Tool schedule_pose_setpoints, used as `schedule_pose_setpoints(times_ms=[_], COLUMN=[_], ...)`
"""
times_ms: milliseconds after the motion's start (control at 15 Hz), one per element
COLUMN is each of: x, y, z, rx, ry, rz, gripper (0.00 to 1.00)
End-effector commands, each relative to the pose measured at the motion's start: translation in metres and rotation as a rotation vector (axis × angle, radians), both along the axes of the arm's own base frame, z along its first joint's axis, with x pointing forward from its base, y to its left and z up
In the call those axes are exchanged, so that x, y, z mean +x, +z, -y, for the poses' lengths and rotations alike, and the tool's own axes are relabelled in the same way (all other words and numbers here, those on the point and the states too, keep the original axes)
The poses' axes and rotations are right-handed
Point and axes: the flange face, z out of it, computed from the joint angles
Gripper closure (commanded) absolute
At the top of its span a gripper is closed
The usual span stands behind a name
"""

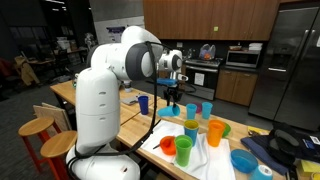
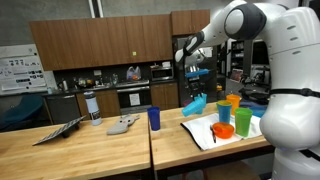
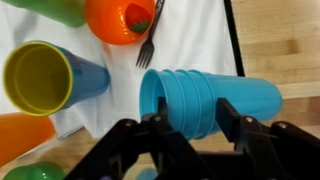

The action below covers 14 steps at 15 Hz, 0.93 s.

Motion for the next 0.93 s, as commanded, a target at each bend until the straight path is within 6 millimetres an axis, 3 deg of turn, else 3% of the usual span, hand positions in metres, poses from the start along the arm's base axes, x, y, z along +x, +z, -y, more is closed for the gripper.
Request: schedule_pose_setpoints(times_ms=[0, 333, 867], x=[-0.021, -0.032, -0.031], y=[0.034, 0.043, 0.026], z=[0.005, 0.004, -0.007], rx=[-0.093, -0.190, -0.397], ry=[0.046, 0.097, 0.162], rz=[-0.032, -0.139, -0.255], gripper=[0.73, 0.73, 0.73])
